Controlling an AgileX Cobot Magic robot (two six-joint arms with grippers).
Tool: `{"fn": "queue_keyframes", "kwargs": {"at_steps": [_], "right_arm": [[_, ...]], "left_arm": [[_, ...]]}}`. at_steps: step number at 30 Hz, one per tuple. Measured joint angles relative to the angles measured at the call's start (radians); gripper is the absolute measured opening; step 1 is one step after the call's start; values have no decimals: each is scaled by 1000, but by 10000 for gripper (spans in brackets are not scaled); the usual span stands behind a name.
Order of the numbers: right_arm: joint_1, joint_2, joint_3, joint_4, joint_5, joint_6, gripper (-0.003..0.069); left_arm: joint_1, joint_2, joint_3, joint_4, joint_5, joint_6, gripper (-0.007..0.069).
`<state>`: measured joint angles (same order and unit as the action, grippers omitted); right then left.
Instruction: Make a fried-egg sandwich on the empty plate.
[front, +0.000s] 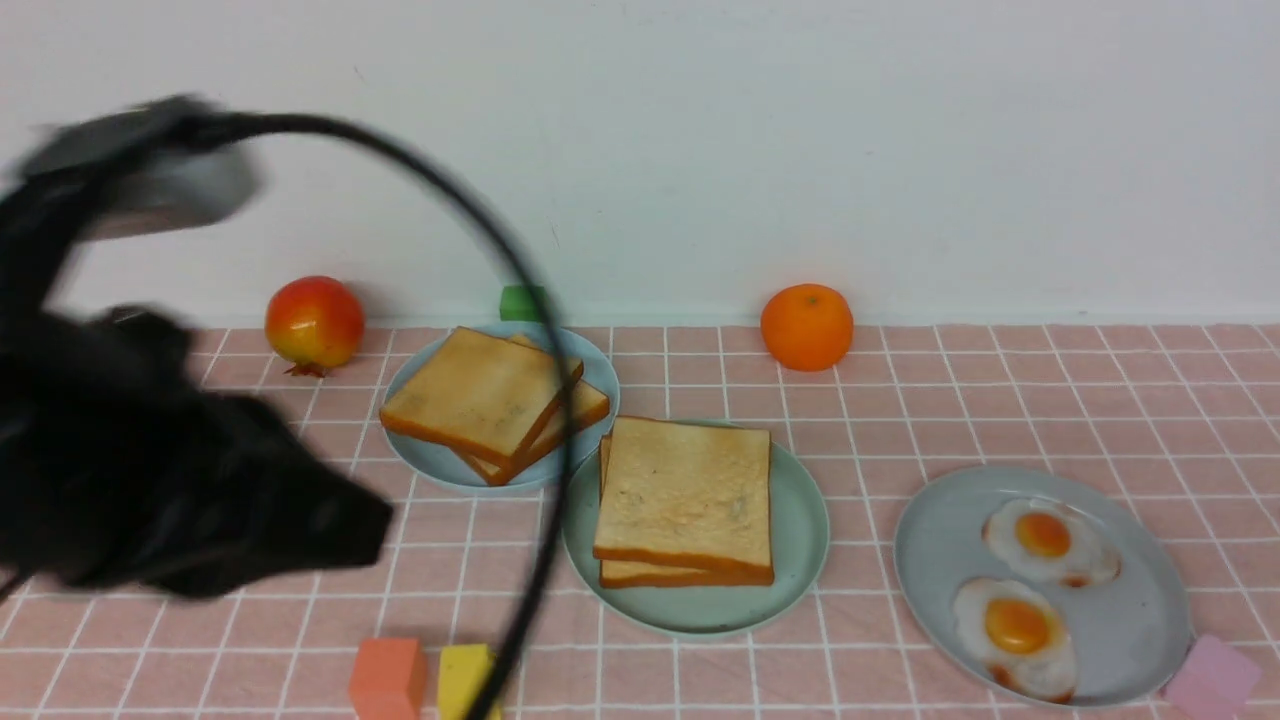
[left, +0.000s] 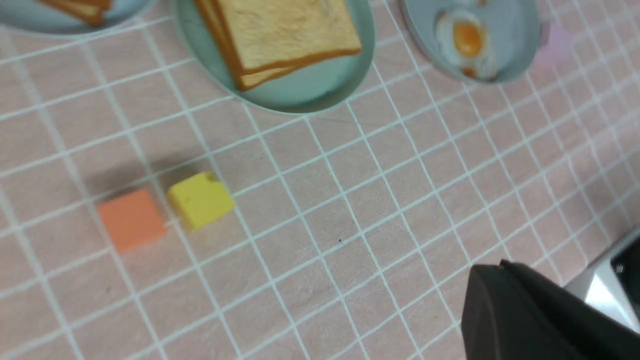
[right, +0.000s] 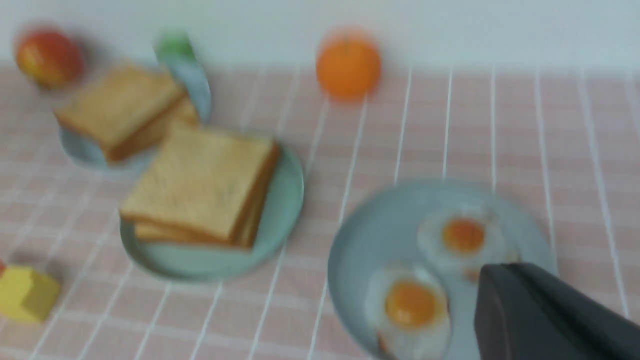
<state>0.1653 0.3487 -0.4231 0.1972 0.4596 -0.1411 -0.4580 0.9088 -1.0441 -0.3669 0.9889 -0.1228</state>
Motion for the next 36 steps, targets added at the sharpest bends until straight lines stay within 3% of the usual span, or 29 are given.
{"fn": "queue_keyframes", "kwargs": {"at_steps": [5, 13, 28, 33, 36], "right_arm": [[0, -253, 131, 13, -96, -27, -6], [0, -314, 155, 15, -89, -34, -6], [0, -315, 155, 16, -89, -37, 0], [0, -316, 155, 16, -89, -37, 2], [0, -316, 156, 15, -89, -37, 4]], "left_arm": [[-27, -261, 164, 44, -40, -88, 12], [-27, -546, 333, -4, -43, -99, 12], [-27, -576, 336, -8, -77, -99, 12], [-26, -582, 363, 131, -204, -80, 12], [24, -625, 431, 259, -315, -146, 12]]}}
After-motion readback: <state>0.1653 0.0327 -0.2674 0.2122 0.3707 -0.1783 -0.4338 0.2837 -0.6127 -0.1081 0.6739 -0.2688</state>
